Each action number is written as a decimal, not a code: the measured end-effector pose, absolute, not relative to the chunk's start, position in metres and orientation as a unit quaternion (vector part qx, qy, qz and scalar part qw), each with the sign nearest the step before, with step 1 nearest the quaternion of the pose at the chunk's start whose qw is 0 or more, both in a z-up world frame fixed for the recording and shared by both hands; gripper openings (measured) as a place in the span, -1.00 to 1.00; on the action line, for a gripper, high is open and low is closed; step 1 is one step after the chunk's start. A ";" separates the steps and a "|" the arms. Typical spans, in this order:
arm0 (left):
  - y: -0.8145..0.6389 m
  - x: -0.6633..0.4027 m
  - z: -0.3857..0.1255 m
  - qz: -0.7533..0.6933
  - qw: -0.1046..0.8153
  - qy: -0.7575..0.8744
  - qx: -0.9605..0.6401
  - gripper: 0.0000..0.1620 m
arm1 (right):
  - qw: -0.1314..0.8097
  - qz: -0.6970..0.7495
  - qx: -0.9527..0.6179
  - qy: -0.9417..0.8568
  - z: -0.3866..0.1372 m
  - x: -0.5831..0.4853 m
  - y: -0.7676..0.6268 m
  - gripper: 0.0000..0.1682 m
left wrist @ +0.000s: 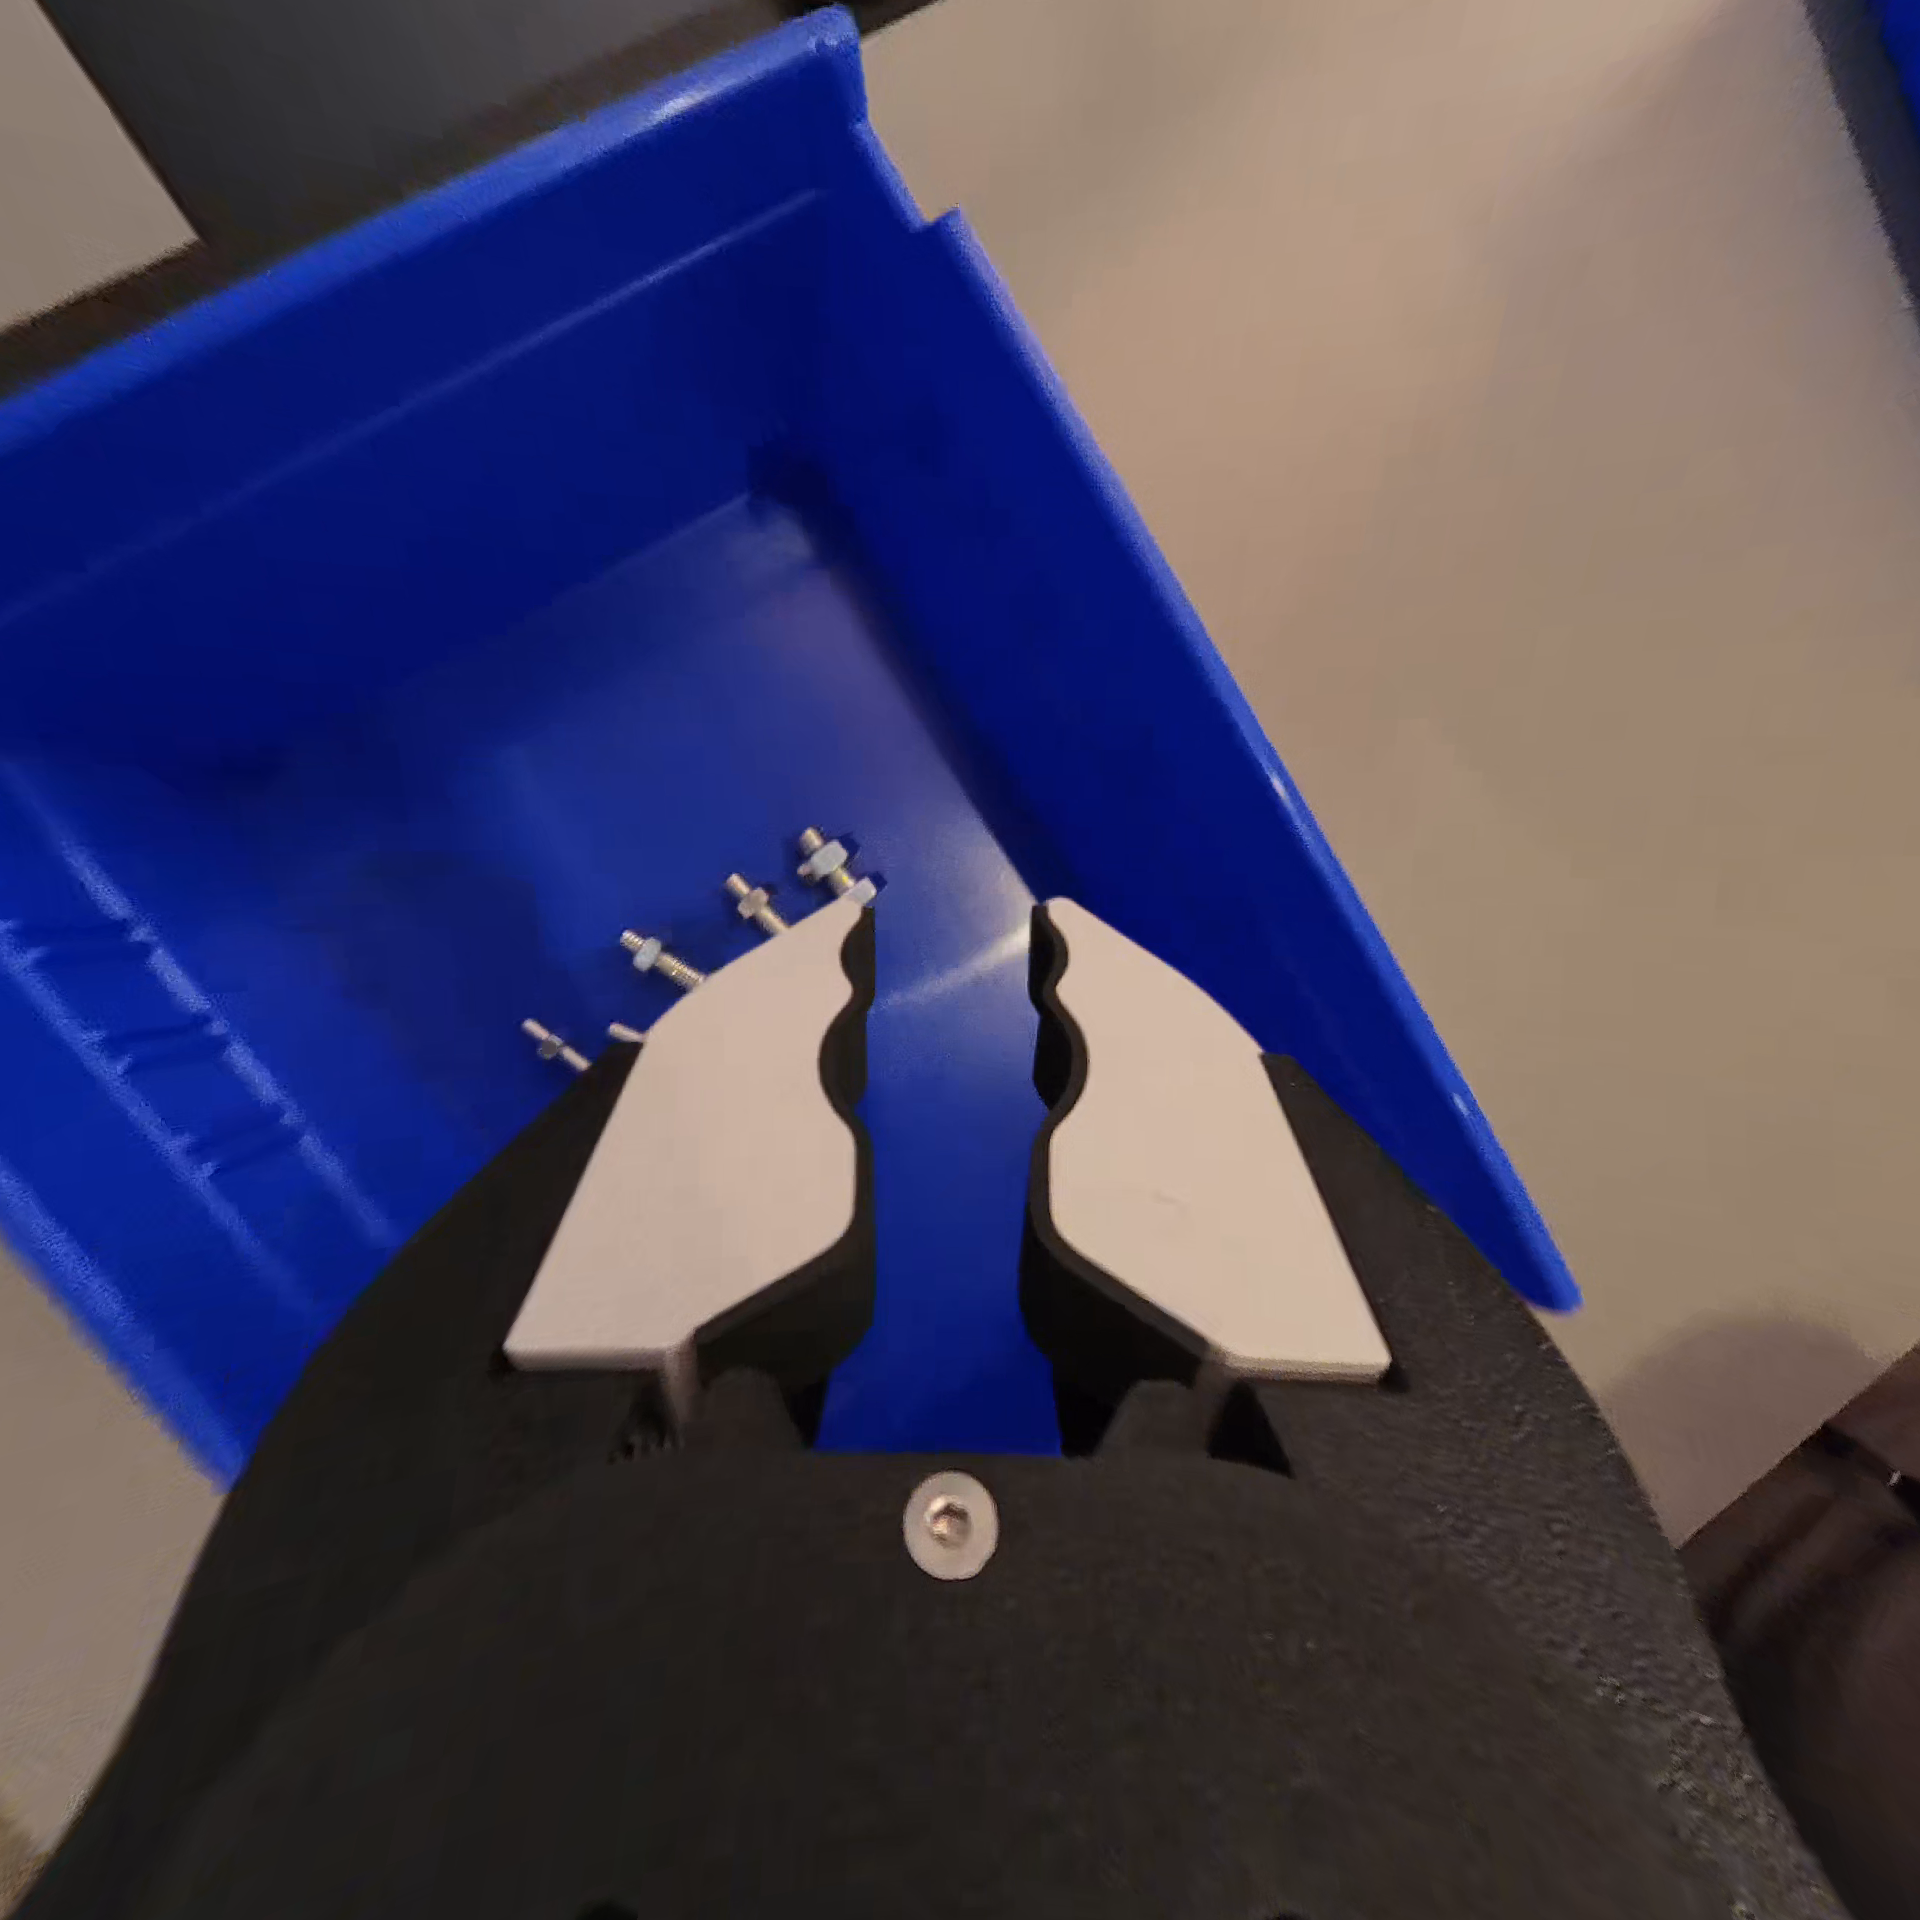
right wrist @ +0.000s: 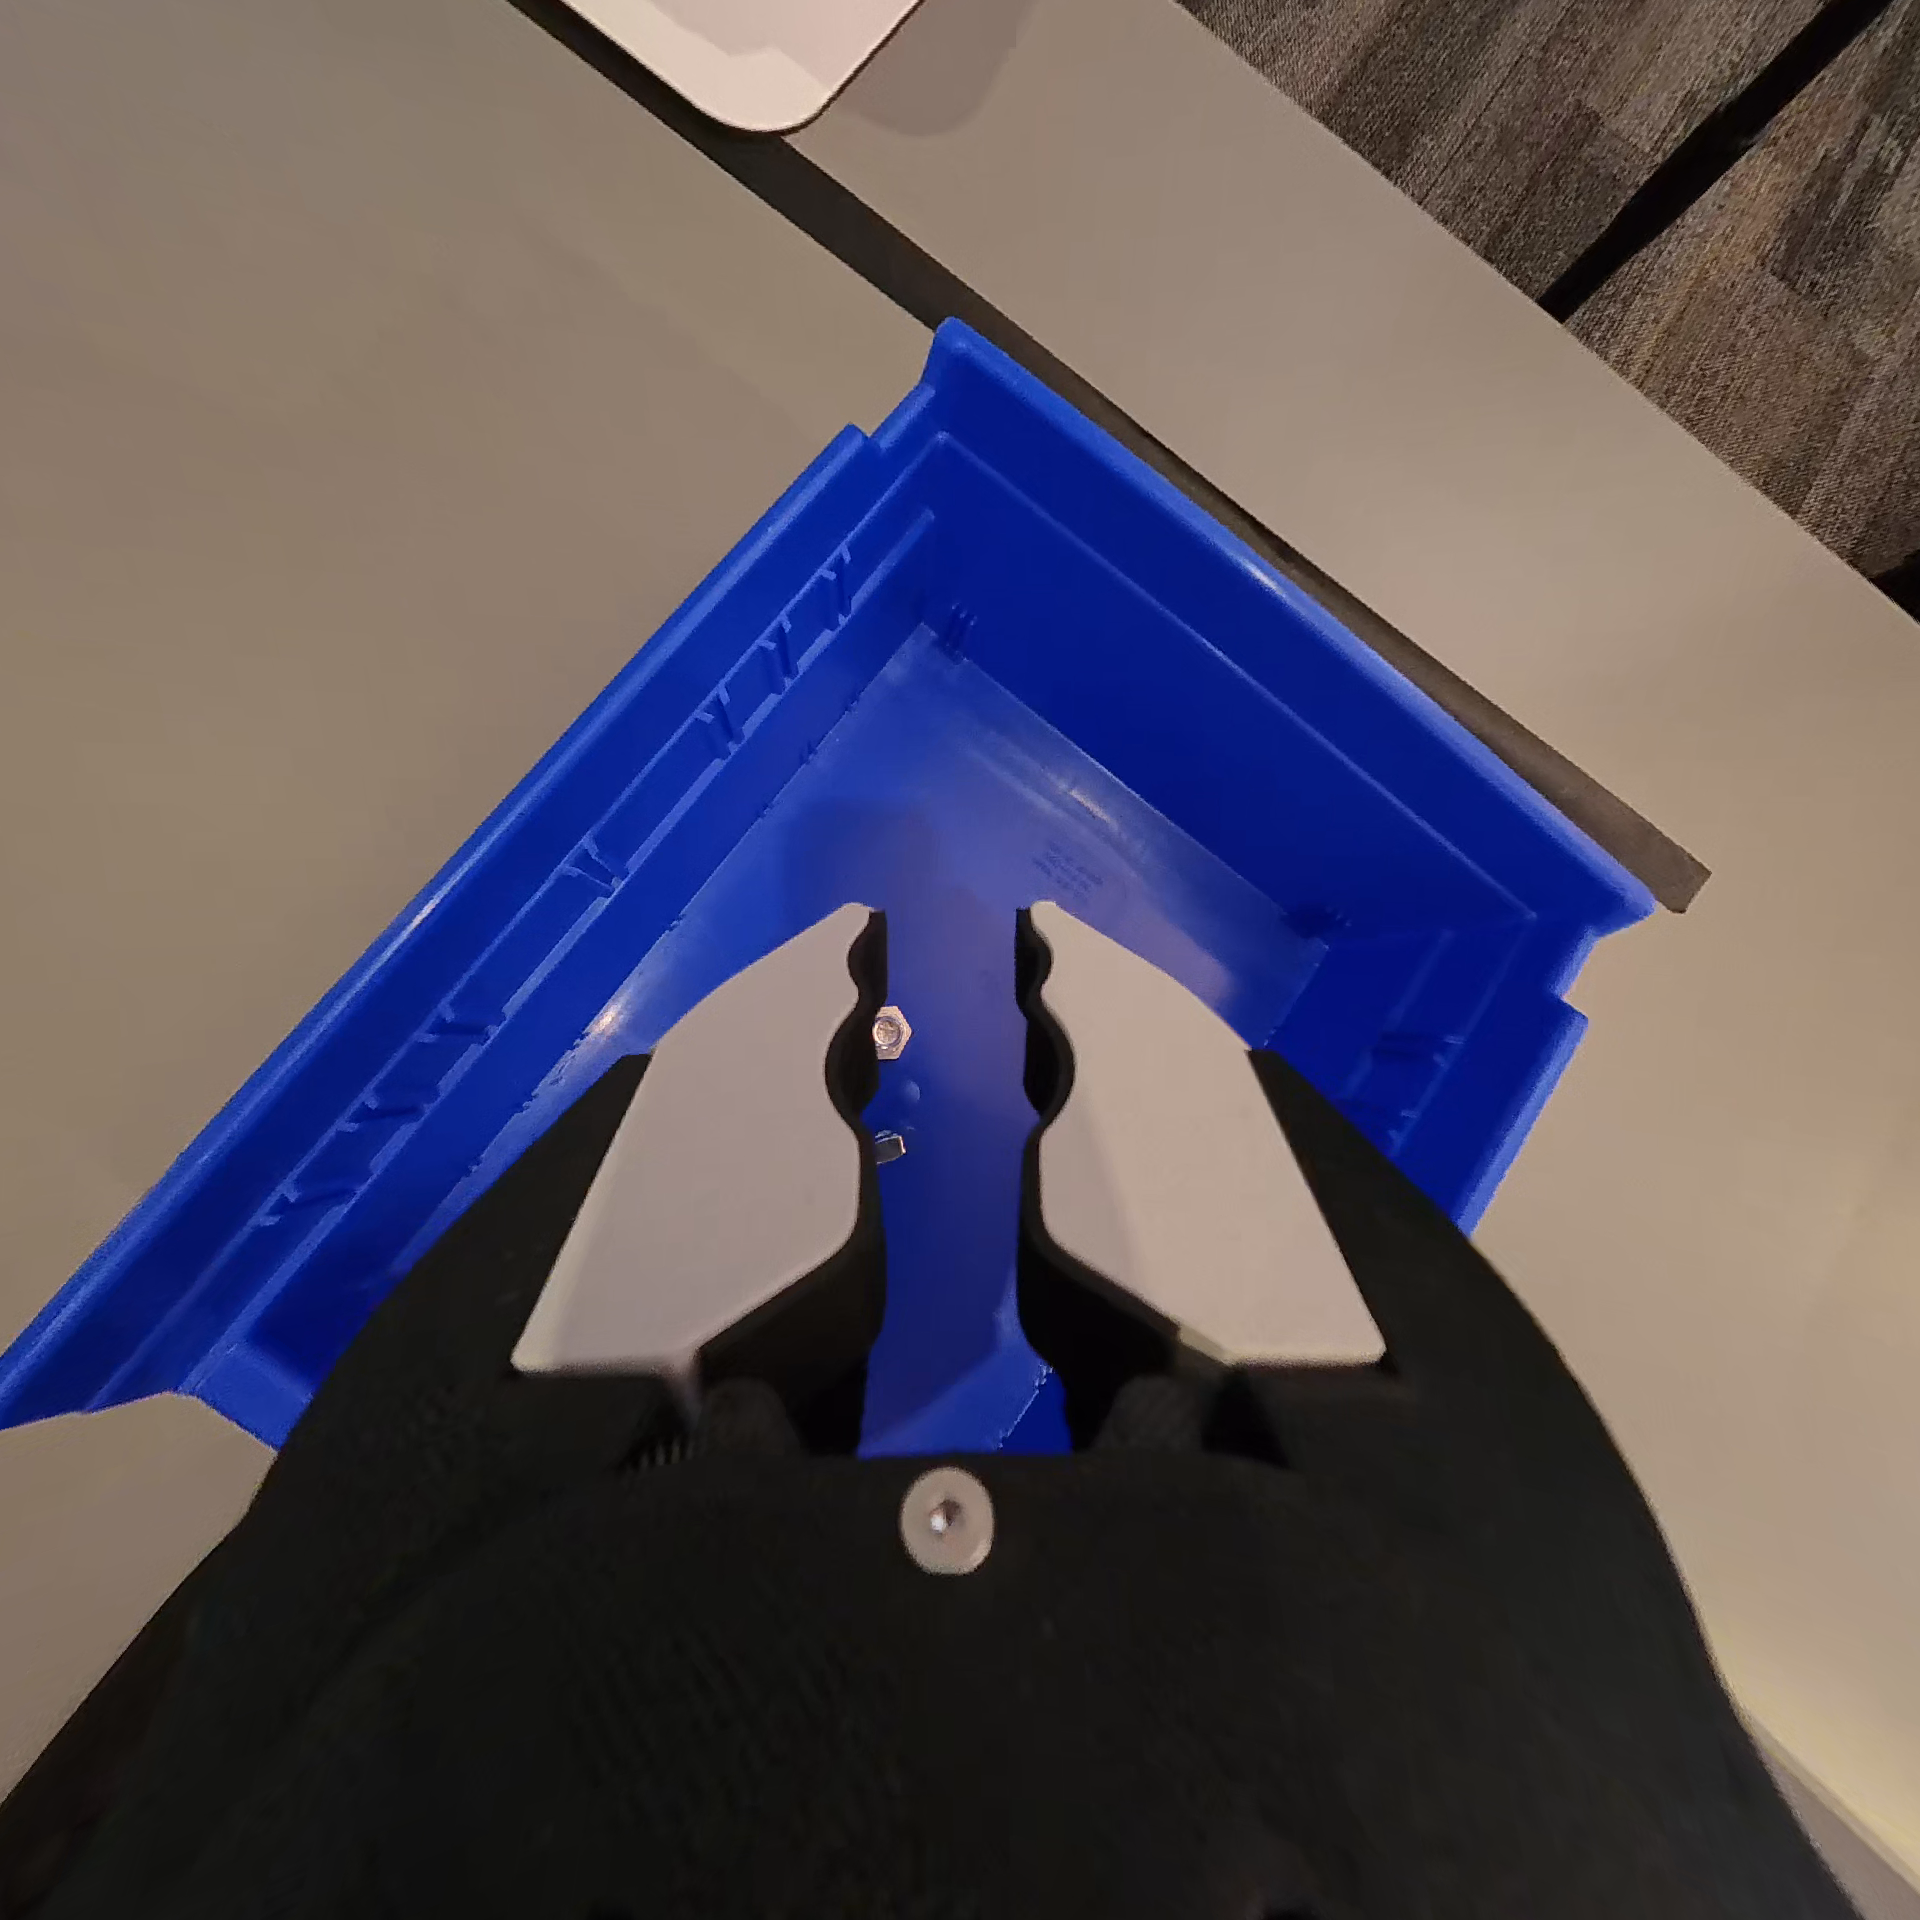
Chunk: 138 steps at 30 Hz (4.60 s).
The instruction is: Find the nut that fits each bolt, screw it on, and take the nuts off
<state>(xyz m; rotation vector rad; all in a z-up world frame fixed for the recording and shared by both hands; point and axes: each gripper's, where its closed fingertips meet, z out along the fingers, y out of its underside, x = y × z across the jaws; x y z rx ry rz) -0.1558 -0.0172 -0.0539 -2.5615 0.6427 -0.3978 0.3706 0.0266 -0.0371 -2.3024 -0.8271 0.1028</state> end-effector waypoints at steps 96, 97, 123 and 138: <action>-0.163 0.110 0.098 -0.441 0.454 0.541 -0.554 -0.70 | 0.779 -0.136 -0.234 -0.566 0.115 0.093 -0.151 -0.66; -0.164 0.110 0.098 -0.442 0.452 0.542 -0.554 -0.70 | 0.779 -0.137 -0.231 -0.567 0.114 0.093 -0.151 -0.66; -0.162 0.107 0.102 -0.466 0.441 0.526 -0.558 -0.79 | 0.786 -0.109 -0.230 -0.563 0.114 0.091 -0.154 -0.57; -0.115 0.098 0.095 -0.411 0.516 0.481 -0.578 -0.79 | 0.693 0.249 -0.411 -0.537 0.117 0.107 -0.129 -0.53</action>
